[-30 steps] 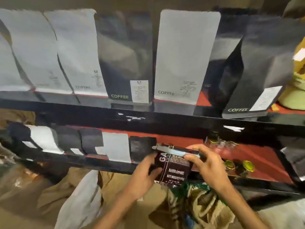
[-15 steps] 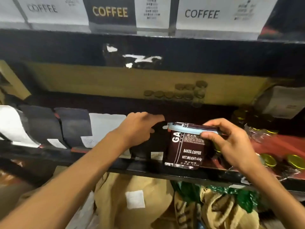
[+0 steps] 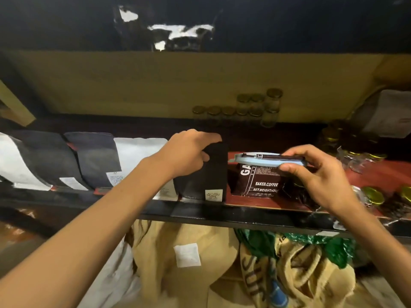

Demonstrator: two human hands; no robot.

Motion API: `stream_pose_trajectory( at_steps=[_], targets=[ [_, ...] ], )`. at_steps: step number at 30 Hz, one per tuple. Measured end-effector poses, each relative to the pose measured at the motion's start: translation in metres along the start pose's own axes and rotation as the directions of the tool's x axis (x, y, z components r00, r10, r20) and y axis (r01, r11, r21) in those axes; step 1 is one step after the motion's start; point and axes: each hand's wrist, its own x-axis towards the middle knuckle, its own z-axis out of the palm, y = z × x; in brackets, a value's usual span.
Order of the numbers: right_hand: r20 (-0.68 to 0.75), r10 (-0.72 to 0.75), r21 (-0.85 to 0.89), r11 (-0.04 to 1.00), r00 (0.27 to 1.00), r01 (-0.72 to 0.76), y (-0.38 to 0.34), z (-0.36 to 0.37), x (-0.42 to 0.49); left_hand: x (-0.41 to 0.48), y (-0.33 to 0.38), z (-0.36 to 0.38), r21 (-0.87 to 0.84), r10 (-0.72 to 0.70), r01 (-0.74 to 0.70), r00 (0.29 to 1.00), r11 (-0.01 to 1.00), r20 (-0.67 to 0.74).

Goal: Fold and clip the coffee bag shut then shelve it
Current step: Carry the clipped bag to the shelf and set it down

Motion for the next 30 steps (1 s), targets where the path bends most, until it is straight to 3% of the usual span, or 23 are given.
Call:
stream_pose_trajectory(
  at_steps=[3,7,15,22,30],
  targets=[
    [-0.028,0.020,0.027,0.999,0.999,-0.019,0.000,-0.007,0.003,0.001,-0.004,0.003,-0.023,0.034,-0.034,0.999,0.999,-0.022],
    [0.045,0.055,0.029,0.998,0.997,-0.057,-0.001,0.001,0.000,0.000,-0.006,0.004,-0.046,0.058,-0.060,0.997,0.997,-0.041],
    [-0.012,0.024,0.058,0.998,1.000,-0.024,-0.008,0.025,-0.006,-0.004,-0.008,0.006,-0.152,0.059,-0.065,0.997,0.986,-0.043],
    [-0.057,0.059,0.085,0.995,0.997,-0.054,-0.010,0.033,-0.013,-0.006,-0.010,0.007,-0.044,0.121,-0.125,0.988,0.991,-0.095],
    [-0.070,0.088,0.067,0.994,0.994,-0.083,-0.011,0.030,-0.017,-0.008,-0.007,0.004,-0.064,0.132,-0.137,0.987,0.988,-0.087]
  ],
)
